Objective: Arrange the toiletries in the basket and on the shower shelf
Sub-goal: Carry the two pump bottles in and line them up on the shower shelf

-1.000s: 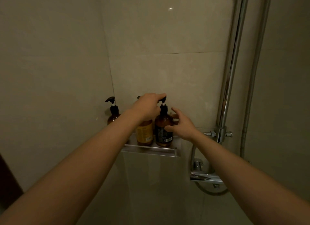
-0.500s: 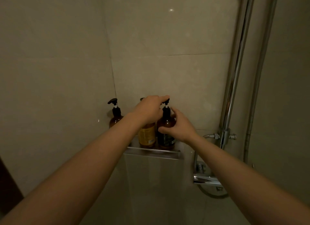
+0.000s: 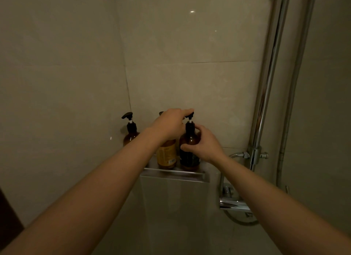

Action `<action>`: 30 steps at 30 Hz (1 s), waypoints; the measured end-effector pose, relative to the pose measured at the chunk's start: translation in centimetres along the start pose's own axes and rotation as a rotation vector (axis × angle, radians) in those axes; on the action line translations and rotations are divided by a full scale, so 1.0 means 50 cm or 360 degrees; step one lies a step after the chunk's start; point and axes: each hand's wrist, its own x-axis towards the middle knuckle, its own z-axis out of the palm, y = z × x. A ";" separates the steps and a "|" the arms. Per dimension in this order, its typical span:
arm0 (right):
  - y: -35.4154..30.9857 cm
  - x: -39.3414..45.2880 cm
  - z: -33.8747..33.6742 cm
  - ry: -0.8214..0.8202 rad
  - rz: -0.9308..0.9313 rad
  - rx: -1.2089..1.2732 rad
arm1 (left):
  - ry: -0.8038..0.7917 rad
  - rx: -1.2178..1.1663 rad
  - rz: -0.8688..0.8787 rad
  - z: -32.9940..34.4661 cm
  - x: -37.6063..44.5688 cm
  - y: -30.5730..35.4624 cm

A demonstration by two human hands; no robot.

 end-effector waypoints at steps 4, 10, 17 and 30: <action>0.012 0.010 -0.013 -0.0137 0.0042 0.0167 | 0.0045 0.0062 0.0015 0.002 0.005 -0.005; 0.017 0.009 -0.018 -0.0123 0.0101 0.0197 | 0.0030 0.0157 0.0044 -0.004 0.009 -0.005; 0.020 0.016 -0.027 -0.0262 0.0190 0.0414 | 0.0042 0.0142 0.0028 -0.001 0.008 -0.003; 0.020 0.009 -0.006 -0.0141 0.0095 0.0286 | 0.0051 0.0138 0.0011 0.006 0.009 -0.004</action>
